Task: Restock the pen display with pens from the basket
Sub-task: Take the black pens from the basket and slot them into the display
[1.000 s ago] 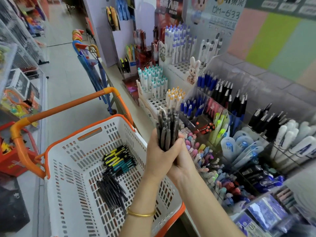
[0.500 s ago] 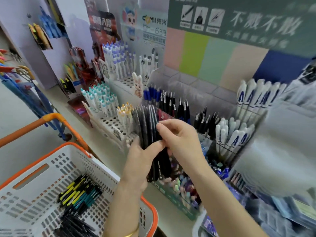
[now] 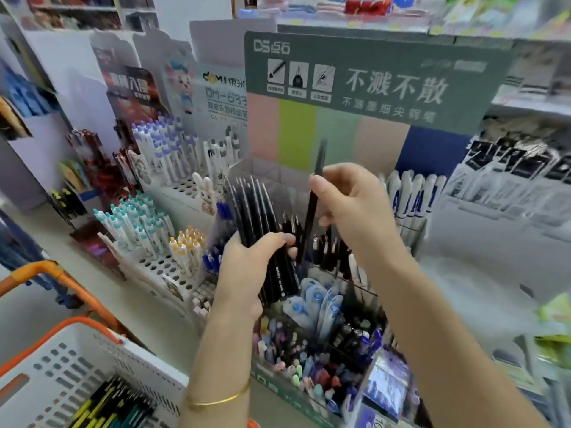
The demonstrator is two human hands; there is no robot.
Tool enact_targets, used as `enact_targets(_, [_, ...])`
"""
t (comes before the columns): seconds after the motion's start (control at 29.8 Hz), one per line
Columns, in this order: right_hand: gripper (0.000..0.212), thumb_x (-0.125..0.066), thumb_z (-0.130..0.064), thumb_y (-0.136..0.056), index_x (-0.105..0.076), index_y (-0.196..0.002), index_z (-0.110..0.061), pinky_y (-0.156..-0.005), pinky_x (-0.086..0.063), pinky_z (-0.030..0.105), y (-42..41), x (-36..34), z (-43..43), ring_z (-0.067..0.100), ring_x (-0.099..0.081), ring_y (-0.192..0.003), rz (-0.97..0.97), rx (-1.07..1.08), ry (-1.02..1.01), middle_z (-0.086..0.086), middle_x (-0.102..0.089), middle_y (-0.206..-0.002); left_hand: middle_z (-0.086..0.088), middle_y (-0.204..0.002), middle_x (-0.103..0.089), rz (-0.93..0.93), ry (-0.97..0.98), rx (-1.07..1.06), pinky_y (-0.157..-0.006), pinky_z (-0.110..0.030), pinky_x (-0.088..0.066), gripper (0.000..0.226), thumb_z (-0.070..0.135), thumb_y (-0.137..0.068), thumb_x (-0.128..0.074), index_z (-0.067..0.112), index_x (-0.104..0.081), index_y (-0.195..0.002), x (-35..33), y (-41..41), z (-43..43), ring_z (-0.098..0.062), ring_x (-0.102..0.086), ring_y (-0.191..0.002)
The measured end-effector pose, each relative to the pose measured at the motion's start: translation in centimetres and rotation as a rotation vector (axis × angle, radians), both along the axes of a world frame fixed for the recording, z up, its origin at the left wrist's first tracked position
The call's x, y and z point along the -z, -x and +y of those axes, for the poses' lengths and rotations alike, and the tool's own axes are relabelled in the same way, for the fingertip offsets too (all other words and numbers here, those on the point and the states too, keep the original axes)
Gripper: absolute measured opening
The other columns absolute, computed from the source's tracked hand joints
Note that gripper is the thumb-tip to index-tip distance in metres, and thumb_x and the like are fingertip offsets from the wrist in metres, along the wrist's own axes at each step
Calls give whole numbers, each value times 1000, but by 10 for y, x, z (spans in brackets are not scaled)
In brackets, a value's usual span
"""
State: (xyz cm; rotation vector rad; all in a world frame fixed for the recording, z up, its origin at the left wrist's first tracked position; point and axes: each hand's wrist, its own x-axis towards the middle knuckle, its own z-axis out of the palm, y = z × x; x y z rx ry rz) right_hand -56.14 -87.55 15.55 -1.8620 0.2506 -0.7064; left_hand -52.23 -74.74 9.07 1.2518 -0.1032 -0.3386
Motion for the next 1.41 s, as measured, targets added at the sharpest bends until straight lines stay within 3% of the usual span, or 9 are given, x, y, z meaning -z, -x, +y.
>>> enact_targets(0.17, [11, -62, -13, -90, -55, -97, -14, -70, -49, 34, -2, -43, -36, 16, -54, -74, -233, 323, 405, -14, -52, -75, -10, -65, -67, -22, 14, 30, -54, -33, -50, 22, 6, -80, -70, -5, -65, -99, -15, -15, -22, -22, -65, -61])
enact_targets(0.34, [23, -57, -32, -93, -59, -100, -11, -72, -40, 35, -18, -39, -53, 31, -55, -95, 163, 454, 832, 11, -66, -95, -6, -65, -69, -76, 35, 106, -59, -36, -52, 18, 5, -82, -69, -1, -64, -98, -30, -13, -44, -20, -67, -63])
enact_targets(0.5, [17, -56, -29, -91, -63, -85, -15, -79, -28, 38, -26, -24, -48, 31, -50, -103, 393, 466, 1124, 7, -66, -89, -4, -66, -69, -111, 53, 155, -54, -32, -53, 11, 4, -84, -67, 1, -64, -94, -38, -14, -50, -17, -68, -63])
enact_targets(0.67, [25, -59, -16, -87, -44, -67, -19, -75, -21, 37, -29, -20, -53, 30, -48, -102, 571, 498, 1148, 0, -47, -65, -2, -72, -72, -152, 53, 192, -54, -30, -54, 11, 2, -88, -63, 0, -63, -98, -40, -16, -48, -15, -67, -64])
enact_targets(0.77, [30, -53, -21, -94, -41, -67, -16, -73, -23, 34, -22, -29, -56, 30, -47, -95, 440, 509, 1130, 4, -56, -79, -4, -70, -70, -152, 55, 207, -54, -30, -55, 8, 2, -86, -64, -1, -65, -94, -40, -16, -48, -16, -67, -63])
enact_targets(0.87, [50, -48, -37, -97, -36, -55, -12, -63, -28, 33, -15, -41, -52, 27, -40, -70, 329, 313, 874, 2, -42, -58, -7, -71, -68, -164, 86, 238, -56, -33, -54, 12, 0, -84, -66, -1, -63, -96, -42, -16, -52, -18, -65, -62])
enact_targets(1.11, [31, -59, -26, -93, -72, -77, -2, -66, -47, 32, -15, -56, -56, 18, -58, -65, 103, 97, 349, 11, -70, -73, -8, -76, -69, -122, 122, 269, -57, -31, -54, 11, 1, -88, -61, 6, -63, -98, -47, -14, -57, -20, -68, -67])
enact_targets(1.28, [25, -57, -29, -95, -68, -90, -7, -74, -49, 40, -23, -56, -63, 22, -60, -78, -148, 438, 465, 2, -66, -80, -15, -80, -62, -20, 132, 122, -56, -30, -55, 15, -4, -87, -61, 3, -55, -99, -40, -23, -55, -17, -62, -56])
enact_targets(1.41, [26, -58, -32, -93, -59, -81, -8, -64, -38, 33, -30, -41, -60, 28, -55, -80, 136, 424, 759, 7, -64, -82, -11, -75, -65, -3, 150, 124, -59, -32, -55, 11, -3, -88, -60, 3, -55, -95, -38, -22, -58, -17, -62, -56])
